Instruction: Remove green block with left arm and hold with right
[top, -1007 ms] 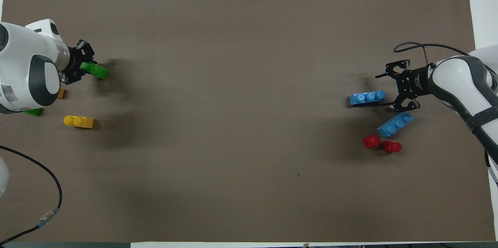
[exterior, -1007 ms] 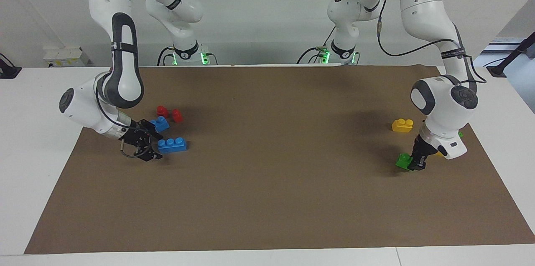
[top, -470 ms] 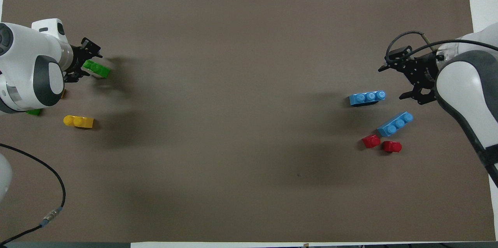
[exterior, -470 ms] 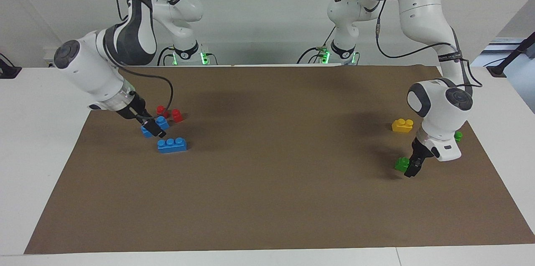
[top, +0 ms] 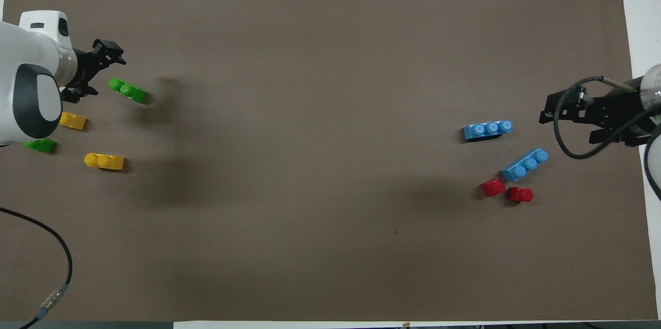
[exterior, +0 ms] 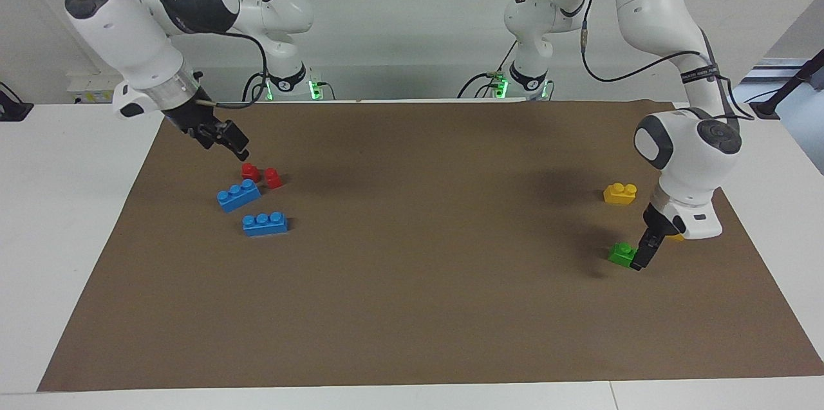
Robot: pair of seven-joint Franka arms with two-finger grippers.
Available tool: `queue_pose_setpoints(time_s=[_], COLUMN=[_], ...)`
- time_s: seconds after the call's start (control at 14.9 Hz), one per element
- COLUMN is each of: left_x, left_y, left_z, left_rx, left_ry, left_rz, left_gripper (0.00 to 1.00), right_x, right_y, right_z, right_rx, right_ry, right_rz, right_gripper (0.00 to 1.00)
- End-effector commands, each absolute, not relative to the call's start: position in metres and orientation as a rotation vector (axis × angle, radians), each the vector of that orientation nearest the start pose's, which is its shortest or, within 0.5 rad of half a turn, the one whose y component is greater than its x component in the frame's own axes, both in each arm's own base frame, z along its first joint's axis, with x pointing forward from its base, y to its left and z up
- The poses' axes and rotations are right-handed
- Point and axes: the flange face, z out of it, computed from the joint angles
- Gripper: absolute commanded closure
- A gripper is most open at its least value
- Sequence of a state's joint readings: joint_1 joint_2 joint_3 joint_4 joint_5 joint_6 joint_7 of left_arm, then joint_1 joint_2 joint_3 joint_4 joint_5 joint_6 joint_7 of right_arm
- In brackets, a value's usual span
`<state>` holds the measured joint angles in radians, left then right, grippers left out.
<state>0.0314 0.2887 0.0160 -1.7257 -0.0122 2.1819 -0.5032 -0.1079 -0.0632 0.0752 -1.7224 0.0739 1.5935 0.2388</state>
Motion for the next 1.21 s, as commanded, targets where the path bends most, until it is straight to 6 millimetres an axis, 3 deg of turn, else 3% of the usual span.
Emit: queue_pose_setpoints(time_s=[0.0, 0.27, 0.47, 0.6, 1.14], left_x=[0.621, 0.574, 0.541, 0.527, 0.514], left_y=[0.025, 0.016, 0.011, 0.010, 0.008], left_z=[0.492, 0.563, 0.592, 0.601, 0.612], left_rx=[-3.102, -3.138, -3.149, -3.152, -3.164], left_ry=[-0.587, -0.293, -0.109, 0.035, 0.030], left_rz=[-0.199, -0.113, -0.017, 0.023, 0.045], left_gripper=[0.00, 0.00, 0.00, 0.00, 0.00], right_x=[0.548, 0.553, 0.558, 0.559, 0.558], right_y=[-0.016, -0.017, -0.020, -0.019, -0.020], right_z=[0.604, 0.608, 0.607, 0.607, 0.606], right_rx=[-3.122, -3.138, -3.135, -3.135, -3.139], right_ry=[0.298, 0.241, 0.243, 0.241, 0.188], right_rz=[0.128, 0.065, 0.005, -0.005, 0.005], right_gripper=[0.00, 0.00, 0.00, 0.00, 0.00])
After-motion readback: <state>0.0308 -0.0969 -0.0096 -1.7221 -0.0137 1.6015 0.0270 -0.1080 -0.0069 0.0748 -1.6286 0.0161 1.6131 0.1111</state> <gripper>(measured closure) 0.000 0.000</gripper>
